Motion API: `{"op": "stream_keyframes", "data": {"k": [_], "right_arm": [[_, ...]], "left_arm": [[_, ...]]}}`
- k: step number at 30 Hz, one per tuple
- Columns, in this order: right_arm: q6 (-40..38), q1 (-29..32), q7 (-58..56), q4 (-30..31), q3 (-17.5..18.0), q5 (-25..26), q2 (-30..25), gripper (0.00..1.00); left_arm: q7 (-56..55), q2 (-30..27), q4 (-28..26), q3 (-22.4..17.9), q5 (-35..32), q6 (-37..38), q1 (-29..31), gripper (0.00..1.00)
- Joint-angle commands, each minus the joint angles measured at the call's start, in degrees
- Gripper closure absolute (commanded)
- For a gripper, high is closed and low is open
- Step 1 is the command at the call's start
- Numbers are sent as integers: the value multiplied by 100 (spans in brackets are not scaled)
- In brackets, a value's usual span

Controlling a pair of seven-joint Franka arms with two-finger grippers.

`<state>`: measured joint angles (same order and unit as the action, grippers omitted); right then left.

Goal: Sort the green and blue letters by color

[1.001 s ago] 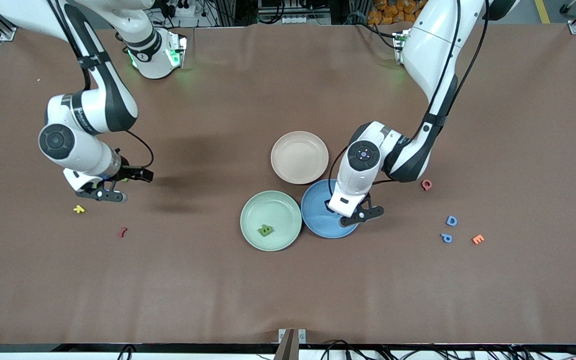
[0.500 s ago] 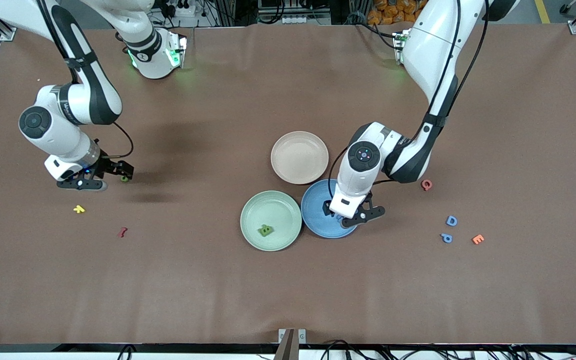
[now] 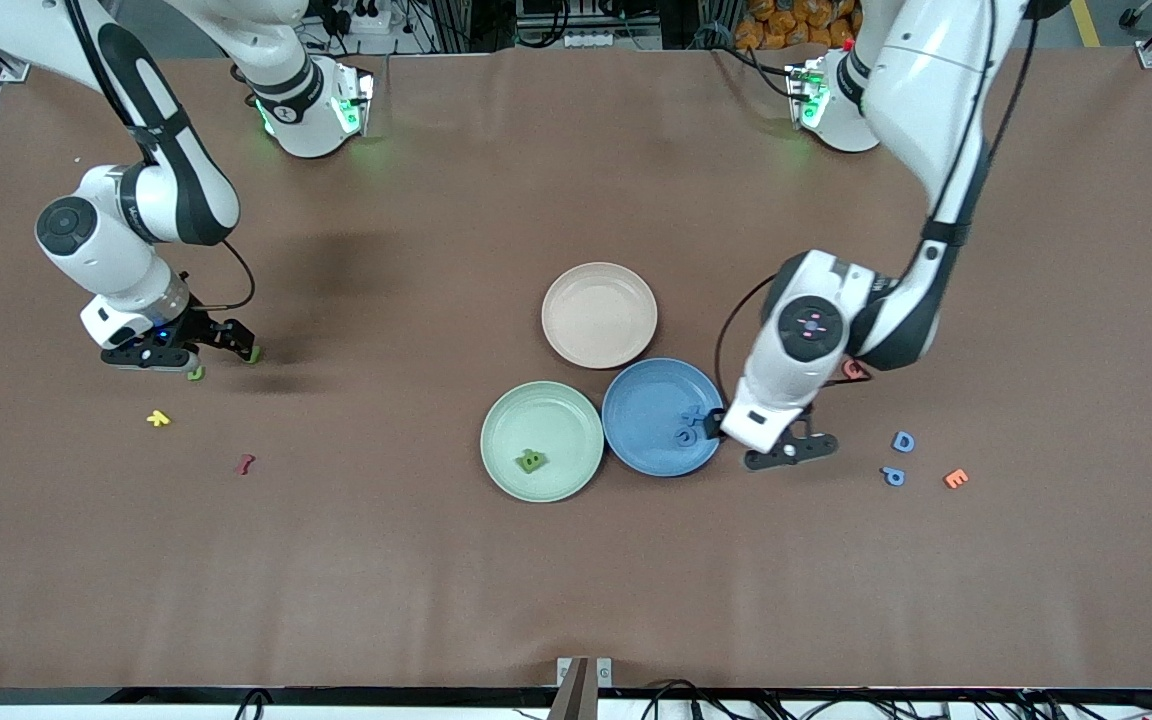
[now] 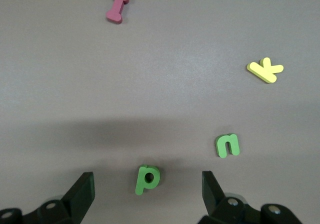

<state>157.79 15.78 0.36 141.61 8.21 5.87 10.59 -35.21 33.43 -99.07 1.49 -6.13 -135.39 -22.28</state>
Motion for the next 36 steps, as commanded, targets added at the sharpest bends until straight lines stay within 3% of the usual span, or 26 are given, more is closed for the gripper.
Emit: {"op": "stream_keyframes", "data": {"k": [1,14,19,22,36], "right_arm": [[217,118,25,77,49,11,163,11],[744,127,499,183,40,2,532,19],[736,118,649,183,49,2,576,25],[744,118,711,183,49,2,620,28],[736,83,957,174,40,2,708,43]], "left_arm": [[1208,-381,-411,159,-152,320,444,0],[3827,-469,-517,133,-187,655,1226,0],[4785,-407,-508,150,-1038,611,1595,0],[5295,-372,-491,150,-1075,541,1762,0],[6105,-214,-508,150,-1031,374,1921,0]]}}
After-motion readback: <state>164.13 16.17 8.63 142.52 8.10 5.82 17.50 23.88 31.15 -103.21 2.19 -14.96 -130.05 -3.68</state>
